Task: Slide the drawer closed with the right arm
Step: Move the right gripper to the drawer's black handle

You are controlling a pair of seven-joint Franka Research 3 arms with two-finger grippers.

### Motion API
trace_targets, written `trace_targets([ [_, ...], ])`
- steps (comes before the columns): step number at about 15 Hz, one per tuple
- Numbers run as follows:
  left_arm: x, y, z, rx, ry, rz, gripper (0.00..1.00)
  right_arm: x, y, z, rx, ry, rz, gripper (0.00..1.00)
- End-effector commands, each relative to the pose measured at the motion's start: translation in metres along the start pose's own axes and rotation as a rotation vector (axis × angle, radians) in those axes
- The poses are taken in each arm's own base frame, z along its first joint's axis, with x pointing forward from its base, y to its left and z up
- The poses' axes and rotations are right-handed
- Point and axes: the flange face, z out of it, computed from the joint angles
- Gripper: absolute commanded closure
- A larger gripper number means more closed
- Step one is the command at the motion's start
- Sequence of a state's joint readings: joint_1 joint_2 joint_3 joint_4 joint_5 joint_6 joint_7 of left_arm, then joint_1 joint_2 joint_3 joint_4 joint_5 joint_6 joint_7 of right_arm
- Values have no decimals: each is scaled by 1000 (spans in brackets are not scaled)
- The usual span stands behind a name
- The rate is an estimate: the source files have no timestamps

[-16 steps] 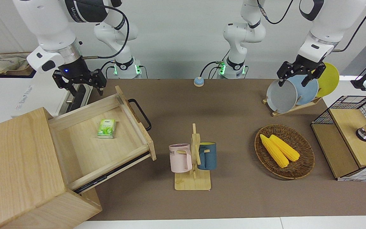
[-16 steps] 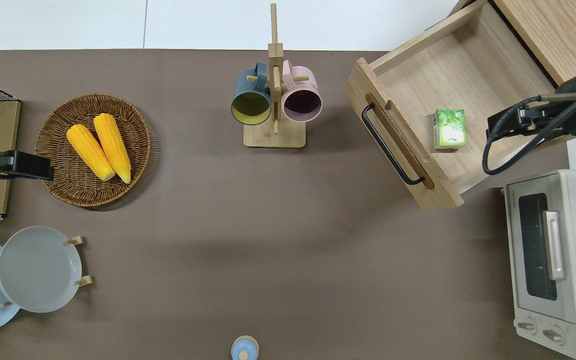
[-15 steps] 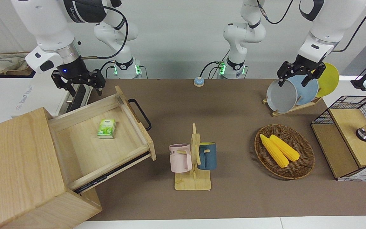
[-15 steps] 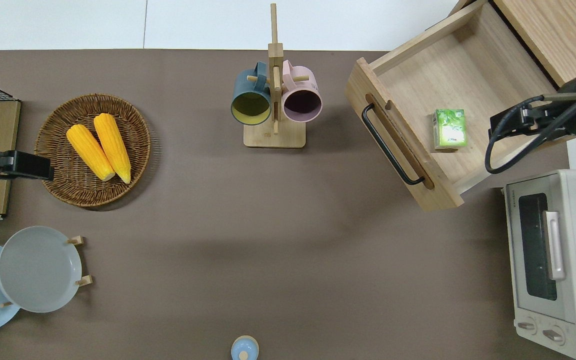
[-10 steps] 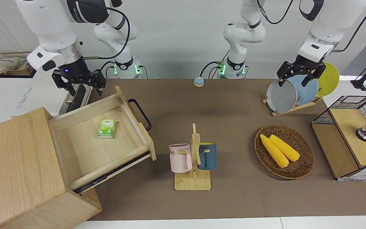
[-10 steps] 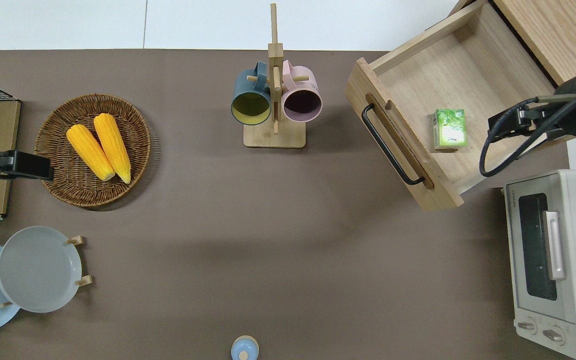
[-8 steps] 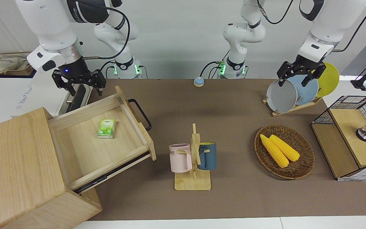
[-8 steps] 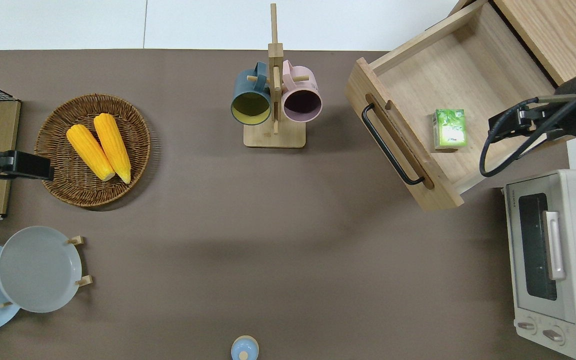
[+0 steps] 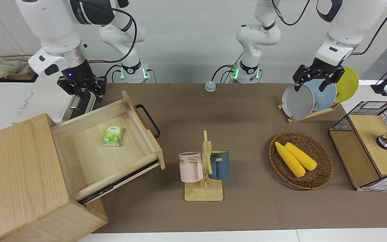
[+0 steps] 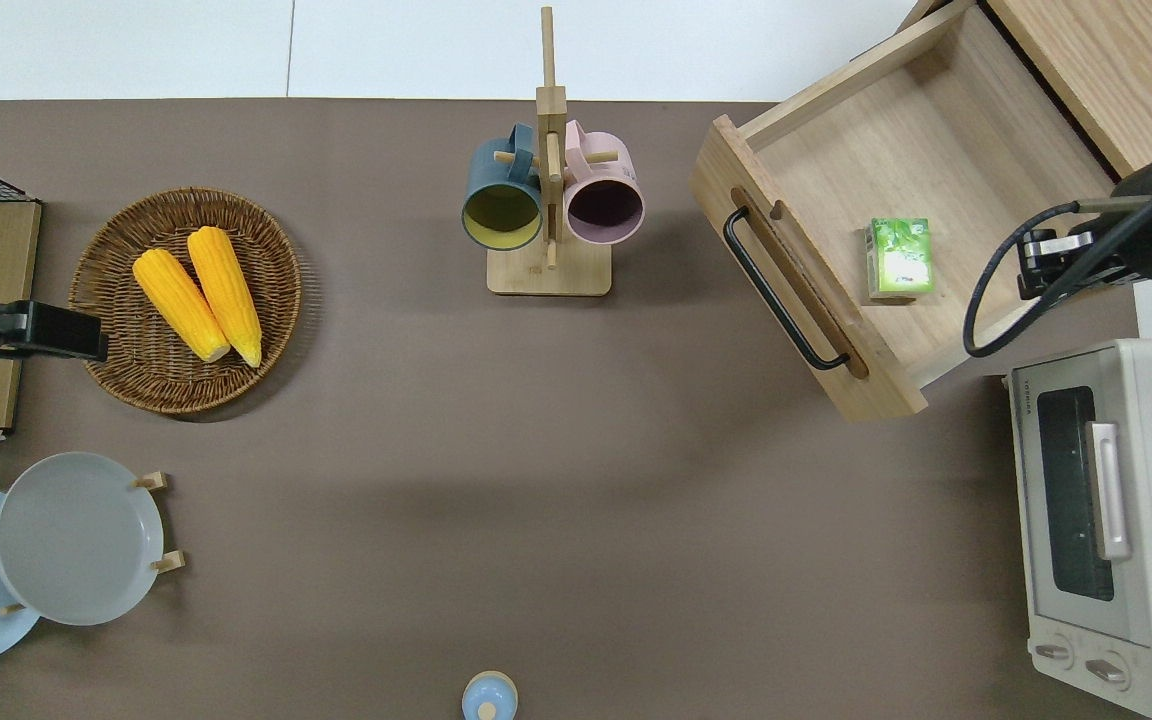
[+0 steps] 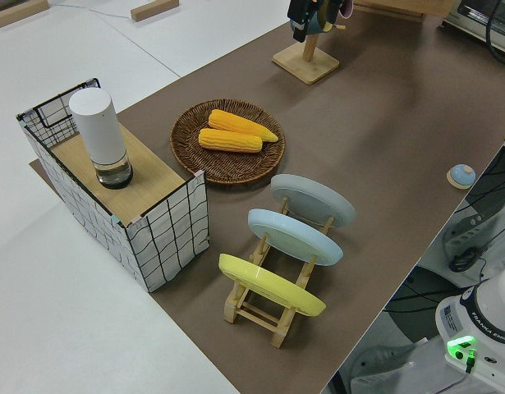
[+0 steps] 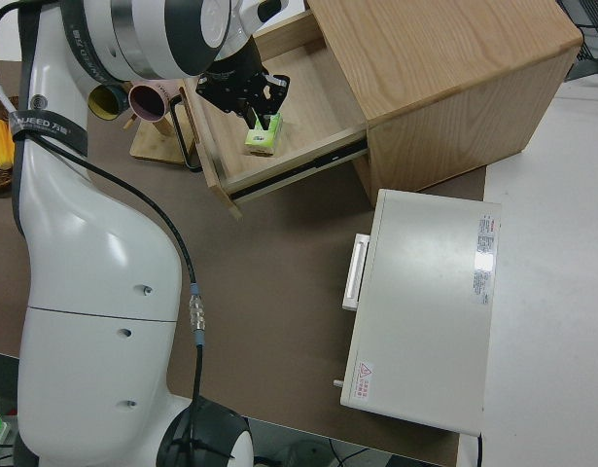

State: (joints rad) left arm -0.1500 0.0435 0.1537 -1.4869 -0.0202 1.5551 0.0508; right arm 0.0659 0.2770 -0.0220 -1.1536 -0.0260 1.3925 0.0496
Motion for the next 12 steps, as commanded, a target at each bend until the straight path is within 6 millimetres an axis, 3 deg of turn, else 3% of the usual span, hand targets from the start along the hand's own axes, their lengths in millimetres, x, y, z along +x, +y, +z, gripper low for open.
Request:
trace_targets([
  [1,4,0,-2,16,7,8,5,-8,0,-3,-13,-9,-21,1000],
  [4,4,0,-2,16,7,8,5,-11,-8,-13,-10,8,-18,1000],
  [6,4,0,-2,16,7,8,2,-14,-27,-20,-10,22,11,1000],
  [10,4,0,-2,16,7,8,5,-23,-80,-32,-3,49,116,1000],
  [12,4,0,-2,16,7,8,2,-29,-117,-33,4,64,183,1000],
])
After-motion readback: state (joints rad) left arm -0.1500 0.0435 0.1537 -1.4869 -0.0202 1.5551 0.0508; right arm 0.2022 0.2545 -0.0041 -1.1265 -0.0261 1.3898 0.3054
